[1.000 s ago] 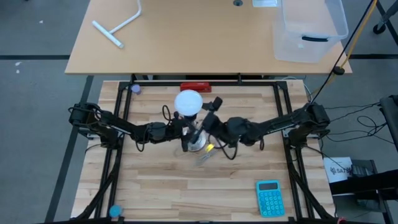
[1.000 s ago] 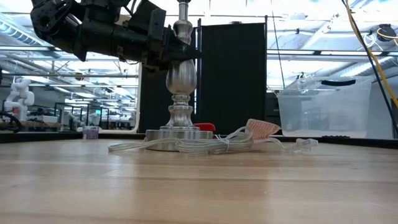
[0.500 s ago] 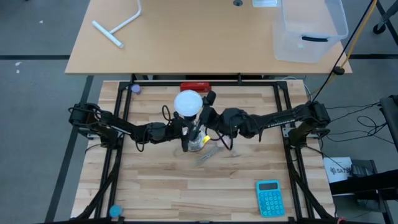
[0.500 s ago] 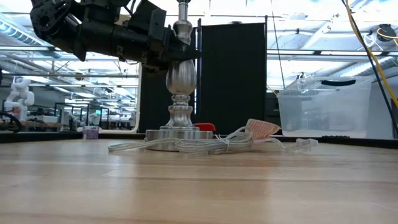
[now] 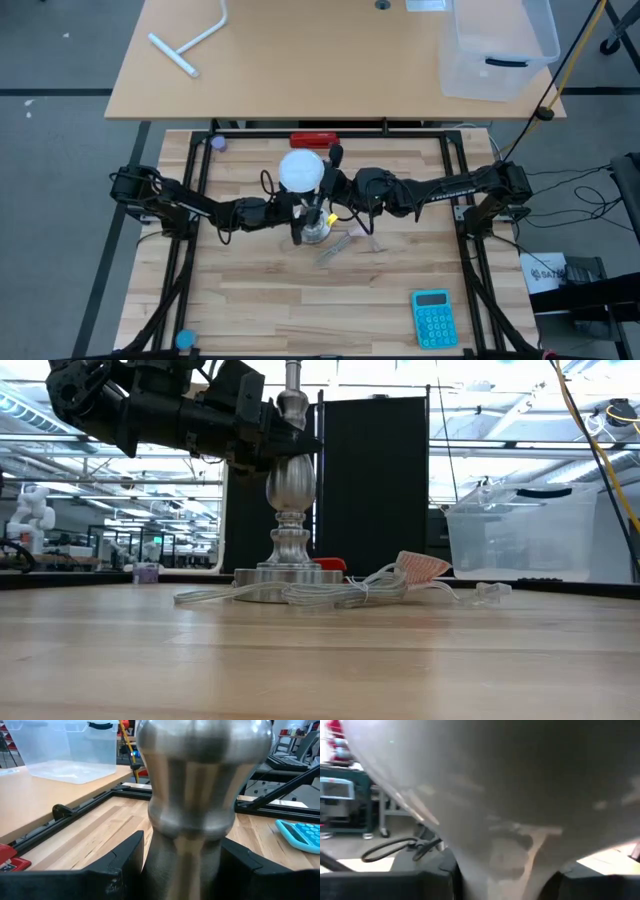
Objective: Screw lightbulb
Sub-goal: Remove the white lightbulb from the silver lamp
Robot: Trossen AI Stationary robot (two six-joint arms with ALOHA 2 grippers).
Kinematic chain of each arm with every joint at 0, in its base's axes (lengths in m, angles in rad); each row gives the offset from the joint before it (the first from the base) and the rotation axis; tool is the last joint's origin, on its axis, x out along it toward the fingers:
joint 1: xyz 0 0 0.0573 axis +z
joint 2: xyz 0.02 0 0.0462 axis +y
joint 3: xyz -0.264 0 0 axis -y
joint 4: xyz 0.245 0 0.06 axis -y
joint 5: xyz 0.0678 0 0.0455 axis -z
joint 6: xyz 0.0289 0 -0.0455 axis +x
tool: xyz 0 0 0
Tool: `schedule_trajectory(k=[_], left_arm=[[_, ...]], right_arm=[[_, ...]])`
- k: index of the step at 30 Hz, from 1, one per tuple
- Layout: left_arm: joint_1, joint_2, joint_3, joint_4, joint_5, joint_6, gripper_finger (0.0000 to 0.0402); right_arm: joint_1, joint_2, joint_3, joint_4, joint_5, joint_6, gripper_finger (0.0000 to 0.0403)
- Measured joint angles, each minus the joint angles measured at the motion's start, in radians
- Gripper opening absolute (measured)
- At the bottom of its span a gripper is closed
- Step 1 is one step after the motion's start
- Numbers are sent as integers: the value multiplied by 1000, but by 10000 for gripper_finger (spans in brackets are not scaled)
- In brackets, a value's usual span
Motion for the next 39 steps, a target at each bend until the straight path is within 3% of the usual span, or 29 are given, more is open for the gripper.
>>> schedule_trajectory(k=[5, 10, 17, 20, 28, 34, 39], left_arm=[[-1, 0, -1, -1, 0, -2, 193], [-1, 0, 0, -1, 13, -4, 193], [-1, 1, 1, -3, 19, -8, 193], [-1, 1, 2, -2, 19, -10, 193], [-1, 1, 3, 5, 29, 1, 193], [-2, 1, 3, 6, 30, 1, 192], [-3, 1, 2, 5, 33, 0, 192]], right_arm=[[-40, -2, 1, -16, -171, 16, 145], [-101, -17, 1, -58, -386, 41, 173], [-182, -32, 0, -86, -634, 73, 129], [-221, -32, 0, -83, -748, 93, 128], [-296, -32, 0, -64, -1091, 150, 167], [-304, -32, -1, -52, -1151, 169, 168], [-294, -32, -1, -51, -1163, 166, 209]])
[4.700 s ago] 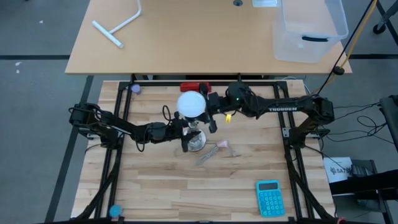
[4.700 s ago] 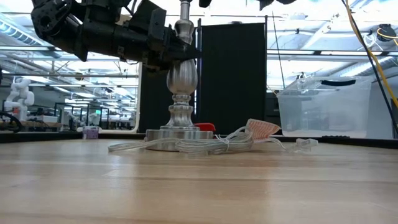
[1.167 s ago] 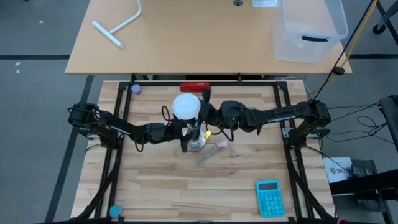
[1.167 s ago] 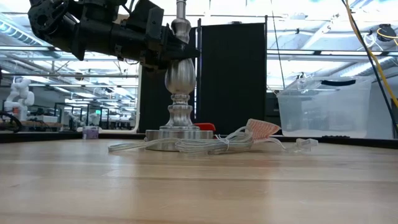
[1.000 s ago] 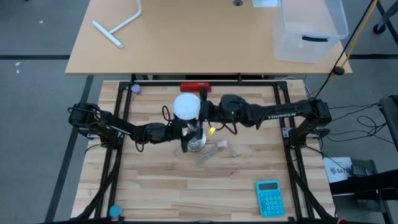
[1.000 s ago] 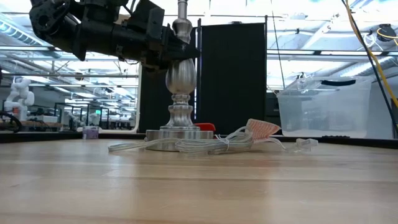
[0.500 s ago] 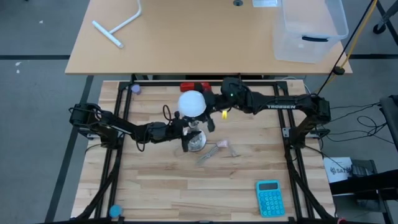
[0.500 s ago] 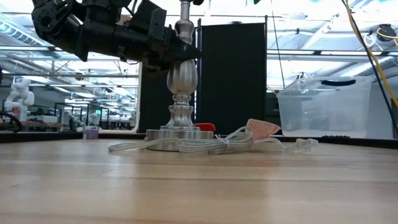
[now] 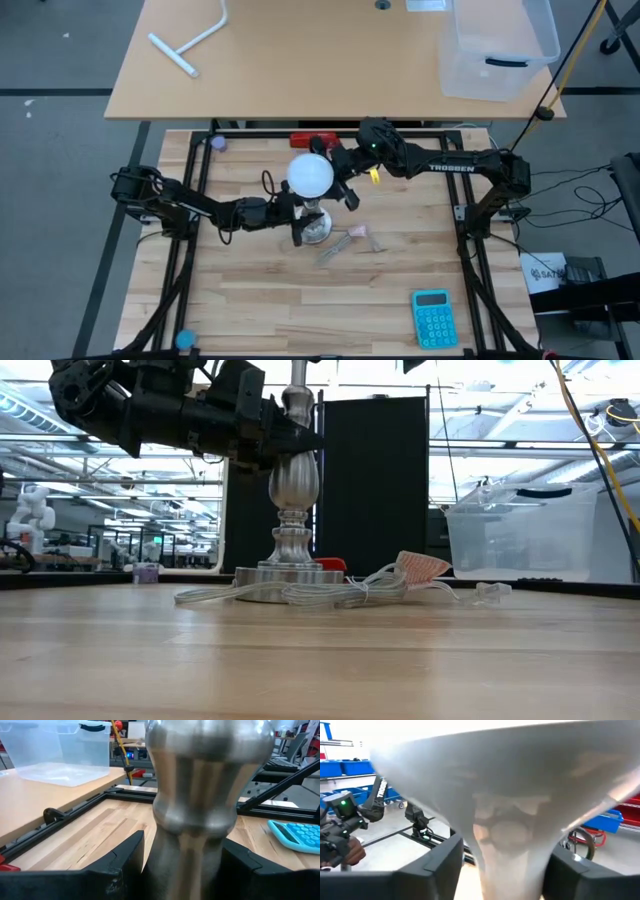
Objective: Screw lightbulb
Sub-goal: Remove the white lightbulb from the silver lamp
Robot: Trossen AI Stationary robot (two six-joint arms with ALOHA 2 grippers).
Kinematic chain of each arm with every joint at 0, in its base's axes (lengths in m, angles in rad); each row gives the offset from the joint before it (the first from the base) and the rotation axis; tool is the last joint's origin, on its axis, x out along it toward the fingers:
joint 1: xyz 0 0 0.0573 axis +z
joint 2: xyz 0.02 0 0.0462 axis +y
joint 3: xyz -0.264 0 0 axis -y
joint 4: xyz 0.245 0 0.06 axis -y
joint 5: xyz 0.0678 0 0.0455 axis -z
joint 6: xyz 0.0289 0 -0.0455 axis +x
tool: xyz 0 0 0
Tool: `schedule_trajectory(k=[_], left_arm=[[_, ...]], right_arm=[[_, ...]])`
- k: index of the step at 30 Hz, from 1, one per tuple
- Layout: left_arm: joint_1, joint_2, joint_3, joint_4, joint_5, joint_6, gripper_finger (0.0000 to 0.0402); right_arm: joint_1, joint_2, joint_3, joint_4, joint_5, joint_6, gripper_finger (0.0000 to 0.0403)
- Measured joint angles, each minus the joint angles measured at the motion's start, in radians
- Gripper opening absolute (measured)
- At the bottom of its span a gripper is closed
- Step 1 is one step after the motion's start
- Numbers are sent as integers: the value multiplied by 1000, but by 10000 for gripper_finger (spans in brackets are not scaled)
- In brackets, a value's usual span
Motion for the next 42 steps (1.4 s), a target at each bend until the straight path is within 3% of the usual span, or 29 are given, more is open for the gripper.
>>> schedule_trajectory(k=[7, 11, 15, 19, 26, 32, 42], left_arm=[[2, 0, -2, -3, 0, -19, 192], [1, 0, -1, 0, 8, -23, 192], [1, -1, 0, 4, 15, -28, 192], [1, -1, -3, 2, 13, -35, 192], [2, -1, -4, 0, 5, -45, 191], [2, -1, -4, 0, -5, -63, 191], [2, -1, -3, -2, -5, -56, 191]], right_arm=[[-1, -11, -1, -32, -10, -64, 303], [-5, -51, -2, -117, 4, -148, 330], [-14, -106, -2, -219, 17, -230, 336], [-18, -159, -2, -264, 136, -307, 336], [-15, -210, -2, -304, 254, -318, 336], [18, -247, 1, -306, 470, -355, 336], [109, -283, 1, -484, 674, -368, 336]])
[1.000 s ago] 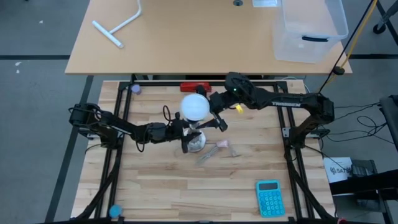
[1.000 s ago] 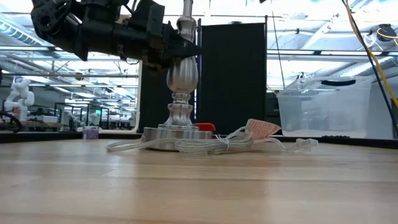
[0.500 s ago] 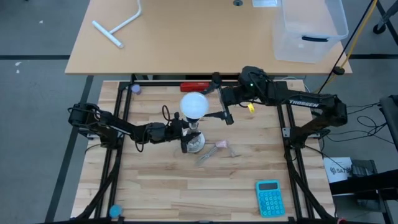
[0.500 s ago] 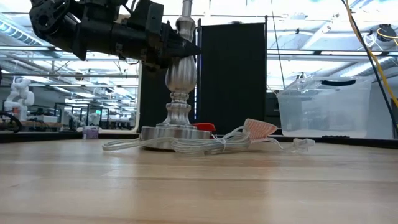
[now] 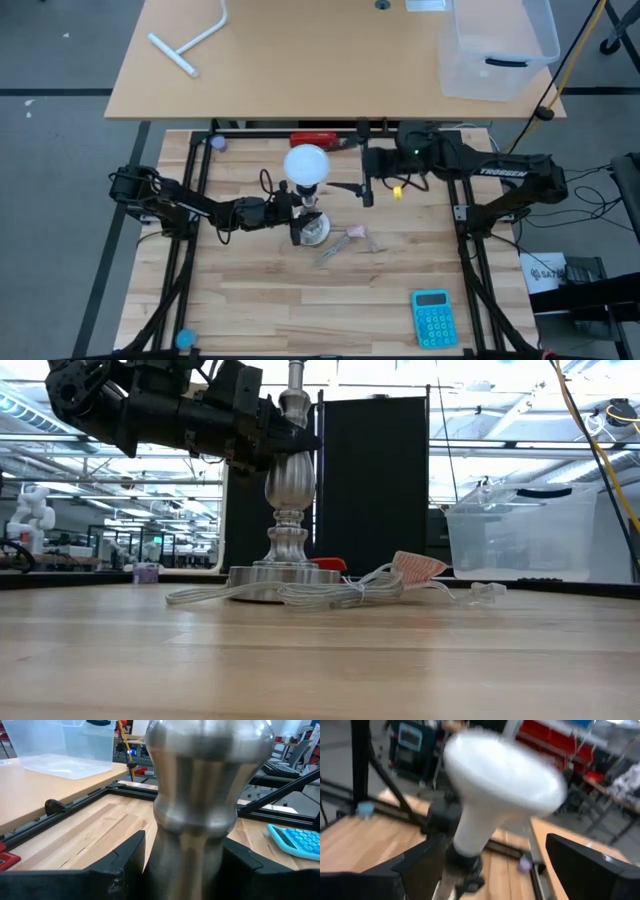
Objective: Screw lightbulb
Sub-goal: Remove the white lightbulb from the silver lamp
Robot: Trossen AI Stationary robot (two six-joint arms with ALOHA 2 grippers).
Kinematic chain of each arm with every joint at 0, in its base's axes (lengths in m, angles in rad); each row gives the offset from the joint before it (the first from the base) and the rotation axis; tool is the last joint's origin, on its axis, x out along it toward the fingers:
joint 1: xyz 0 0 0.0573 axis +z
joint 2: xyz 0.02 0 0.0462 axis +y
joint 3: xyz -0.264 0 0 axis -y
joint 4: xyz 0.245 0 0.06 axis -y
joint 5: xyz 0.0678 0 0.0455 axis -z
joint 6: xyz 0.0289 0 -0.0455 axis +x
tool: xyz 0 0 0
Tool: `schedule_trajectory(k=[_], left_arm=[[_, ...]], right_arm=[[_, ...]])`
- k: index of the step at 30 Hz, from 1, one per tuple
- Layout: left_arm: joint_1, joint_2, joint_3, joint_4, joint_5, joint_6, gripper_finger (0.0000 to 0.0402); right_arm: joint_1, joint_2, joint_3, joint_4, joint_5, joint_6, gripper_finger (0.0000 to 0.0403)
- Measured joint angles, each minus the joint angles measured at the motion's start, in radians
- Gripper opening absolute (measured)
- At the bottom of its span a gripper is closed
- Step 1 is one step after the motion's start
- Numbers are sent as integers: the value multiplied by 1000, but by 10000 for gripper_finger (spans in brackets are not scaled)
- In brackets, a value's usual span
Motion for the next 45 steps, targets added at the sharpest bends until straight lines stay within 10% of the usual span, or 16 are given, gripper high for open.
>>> schedule_trajectory(k=[12, 20, 31, 45], left_arm=[[0, 0, 0, 2, -10, 17, 191], [0, 0, 1, -1, -12, 20, 190], [-1, 0, 1, -1, -16, 23, 190], [0, 0, 1, 0, -18, 24, 190]], right_arm=[[196, -3, -92, 19, 294, 14, 336], [266, -41, -364, 403, 462, 64, 336], [272, -86, -800, 1082, 483, 194, 336], [271, -34, -758, 1309, 481, 248, 336]])
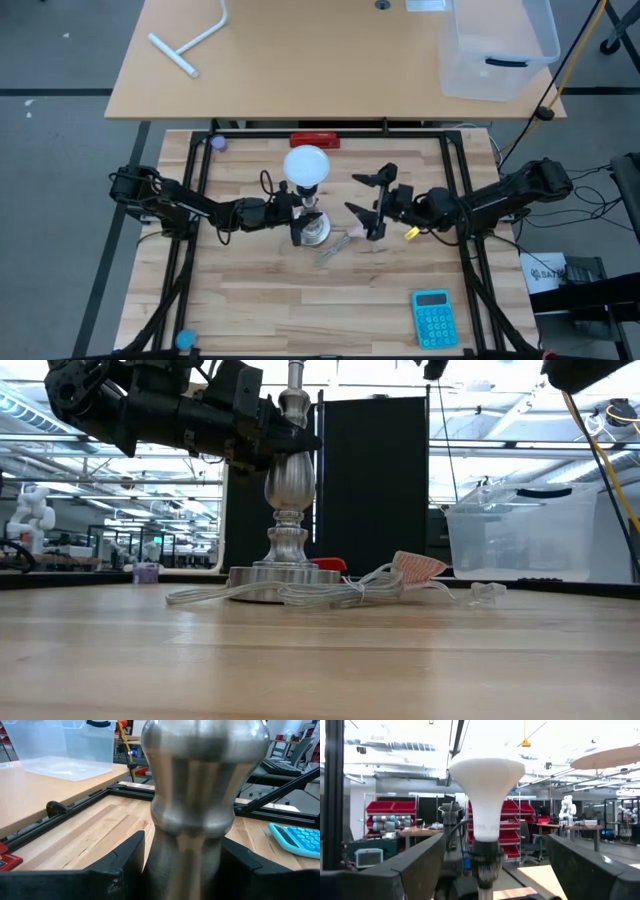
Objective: Screw lightbulb
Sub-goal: Remove the white lightbulb from the silver lamp
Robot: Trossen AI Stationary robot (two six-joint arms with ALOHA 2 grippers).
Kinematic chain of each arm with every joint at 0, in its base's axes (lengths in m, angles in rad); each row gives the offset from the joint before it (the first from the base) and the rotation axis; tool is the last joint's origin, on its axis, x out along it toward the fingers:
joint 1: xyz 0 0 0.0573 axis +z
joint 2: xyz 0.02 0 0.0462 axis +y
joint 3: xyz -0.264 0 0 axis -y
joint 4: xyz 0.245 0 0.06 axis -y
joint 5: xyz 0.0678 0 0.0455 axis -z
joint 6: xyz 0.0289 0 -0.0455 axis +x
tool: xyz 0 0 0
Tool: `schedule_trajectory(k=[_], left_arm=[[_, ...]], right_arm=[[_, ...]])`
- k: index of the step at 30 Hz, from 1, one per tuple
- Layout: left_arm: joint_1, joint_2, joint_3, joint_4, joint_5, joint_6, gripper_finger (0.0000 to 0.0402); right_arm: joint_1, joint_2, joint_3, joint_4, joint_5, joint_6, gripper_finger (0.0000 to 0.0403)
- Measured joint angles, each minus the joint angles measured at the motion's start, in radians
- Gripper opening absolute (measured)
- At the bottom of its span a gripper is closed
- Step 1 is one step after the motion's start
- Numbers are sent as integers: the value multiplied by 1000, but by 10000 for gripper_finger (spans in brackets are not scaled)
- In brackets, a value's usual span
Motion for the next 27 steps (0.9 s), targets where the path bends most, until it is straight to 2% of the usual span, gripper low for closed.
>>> schedule_trajectory(k=[9, 13, 18, 23, 27], left_arm=[[0, 0, 0, 0, -1, -4, 190], [0, 0, 0, 0, -1, -4, 190], [0, 0, 0, -1, -1, -8, 190], [-6, 0, 0, -1, -10, -12, 190], [-6, 1, 0, 0, -10, -14, 190]], right_arm=[[-35, 2, 153, -249, 6, -14, 336], [-52, 38, 155, -228, -8, -24, 336], [-69, 91, 155, -162, -99, -23, 336], [-87, 132, 155, -99, -115, -10, 336], [-111, 137, 155, -86, -177, 24, 336]])
